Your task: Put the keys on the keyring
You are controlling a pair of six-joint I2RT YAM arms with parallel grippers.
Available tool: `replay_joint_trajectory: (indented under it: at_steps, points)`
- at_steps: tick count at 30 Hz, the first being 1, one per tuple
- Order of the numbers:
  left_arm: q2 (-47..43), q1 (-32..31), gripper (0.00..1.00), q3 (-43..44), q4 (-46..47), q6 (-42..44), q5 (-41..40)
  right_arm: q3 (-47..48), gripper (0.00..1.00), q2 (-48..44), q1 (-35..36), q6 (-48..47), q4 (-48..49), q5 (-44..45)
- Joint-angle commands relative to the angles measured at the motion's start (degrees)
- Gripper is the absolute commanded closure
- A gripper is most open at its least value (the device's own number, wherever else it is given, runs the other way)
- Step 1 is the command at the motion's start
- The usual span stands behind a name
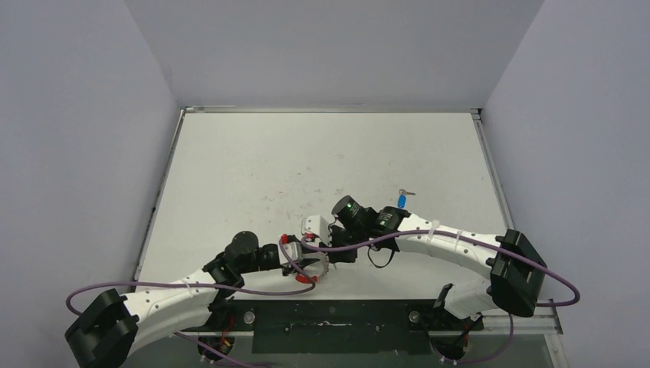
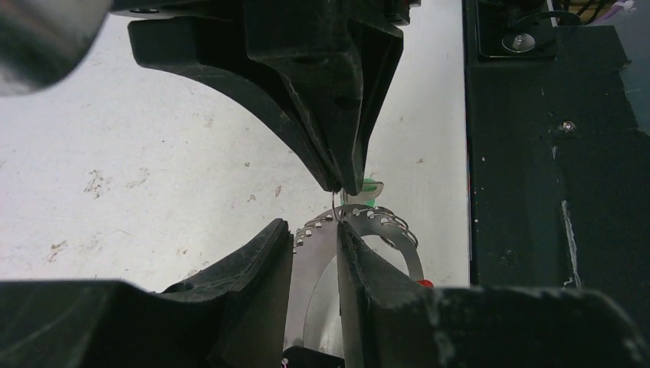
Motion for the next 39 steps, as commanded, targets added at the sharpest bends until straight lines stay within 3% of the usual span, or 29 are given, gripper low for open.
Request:
replay_joint_trajectory:
  at_steps: [1, 15, 22, 25, 30, 31, 36, 39]
  points:
    - [1.27, -0.39, 0.74, 2.14, 2.85, -0.53, 1.97, 3.56, 1.00, 0.25, 0.90, 1.59, -0.21, 1.10]
    - [9.59, -1.43, 0.75, 1.33, 13.64, -3.79, 2.37, 3.49, 1.00, 0.36, 2.07, 3.17, 2.64, 0.41]
    - [11.12, -1.61, 0.85, 1.19, 13.99, -3.45, 2.47, 3.33, 1.00, -0.33, 2.09, 3.09, 2.92, 0.68]
    - [11.10, -1.67, 1.00, 1.00, 13.88, -3.03, 2.58, 3.33, 1.00, -0.42, 2.07, 3.09, 3.01, 0.72]
    - [10.77, -1.61, 1.00, 0.82, 14.05, -3.07, 2.65, 2.54, 1.00, -1.03, 2.07, 3.27, 4.20, 1.90]
    - [10.55, -1.61, 1.00, 0.74, 14.08, -3.11, 2.52, 1.90, 0.95, -1.47, 2.10, 3.61, 5.15, 2.80]
    - [8.61, -1.61, 1.00, -0.37, 14.60, -3.71, 0.24, -2.50, 0.55, -6.19, 1.80, 5.38, 11.58, 4.88]
    - [6.50, -1.61, 1.00, -1.67, 16.14, -4.97, -2.28, -6.44, 0.44, -10.92, 1.03, 5.69, 16.19, 4.54]
